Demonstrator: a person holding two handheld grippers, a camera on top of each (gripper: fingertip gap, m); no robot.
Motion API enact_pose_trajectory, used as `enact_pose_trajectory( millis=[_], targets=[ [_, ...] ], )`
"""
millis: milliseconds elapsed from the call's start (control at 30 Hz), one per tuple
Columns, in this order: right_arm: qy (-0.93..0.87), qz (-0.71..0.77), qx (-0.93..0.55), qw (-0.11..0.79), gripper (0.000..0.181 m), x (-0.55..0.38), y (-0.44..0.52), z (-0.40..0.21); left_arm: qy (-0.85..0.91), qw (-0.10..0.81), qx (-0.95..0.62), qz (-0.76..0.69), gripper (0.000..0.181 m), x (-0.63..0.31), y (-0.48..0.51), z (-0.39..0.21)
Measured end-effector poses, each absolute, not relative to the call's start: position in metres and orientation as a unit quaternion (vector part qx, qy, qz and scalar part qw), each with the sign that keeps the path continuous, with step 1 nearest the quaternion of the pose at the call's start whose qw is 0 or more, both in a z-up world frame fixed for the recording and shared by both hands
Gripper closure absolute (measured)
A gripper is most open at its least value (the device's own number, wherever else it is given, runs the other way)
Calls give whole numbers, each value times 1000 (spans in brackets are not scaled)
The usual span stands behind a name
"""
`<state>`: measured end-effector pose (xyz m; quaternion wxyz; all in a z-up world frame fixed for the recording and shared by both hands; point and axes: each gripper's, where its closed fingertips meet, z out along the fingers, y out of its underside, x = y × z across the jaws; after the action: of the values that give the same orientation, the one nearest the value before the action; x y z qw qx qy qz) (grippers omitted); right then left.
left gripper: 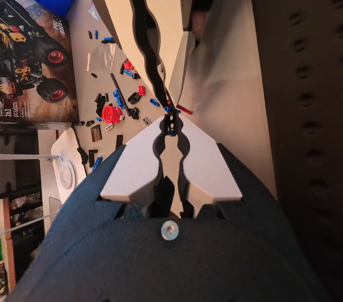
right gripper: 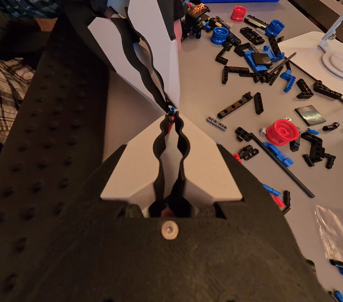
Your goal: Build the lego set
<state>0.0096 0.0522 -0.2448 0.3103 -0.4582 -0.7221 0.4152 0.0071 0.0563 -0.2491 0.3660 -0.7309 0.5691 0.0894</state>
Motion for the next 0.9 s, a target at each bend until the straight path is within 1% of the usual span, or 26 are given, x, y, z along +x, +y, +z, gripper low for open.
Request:
enact_pose_trajectory(
  millis=[133,233,333,567,667,833,900],
  targets=[
    [-725,415,-456,308,177,7,49,-247,574,351,-735,88,178,4,53,-251],
    [-775,340,-444,295,177,9,44,-271,597,311,-733,100,177,6,48,-280],
    [-750,366,-453,313,177,5,49,-259,574,339,-740,92,177,2,54,-265],
    [-739,387,-455,312,175,5,52,-247,565,331,-753,59,177,0,52,-261],
    [-731,398,-462,306,172,6,53,-244,543,327,-773,10,177,-1,49,-267],
    [-745,373,-468,296,174,2,51,-252,530,330,-781,-1,177,-6,50,-267],
    [-750,361,-475,286,172,2,52,-258,528,327,-784,-4,176,-6,49,-269]
  ],
)
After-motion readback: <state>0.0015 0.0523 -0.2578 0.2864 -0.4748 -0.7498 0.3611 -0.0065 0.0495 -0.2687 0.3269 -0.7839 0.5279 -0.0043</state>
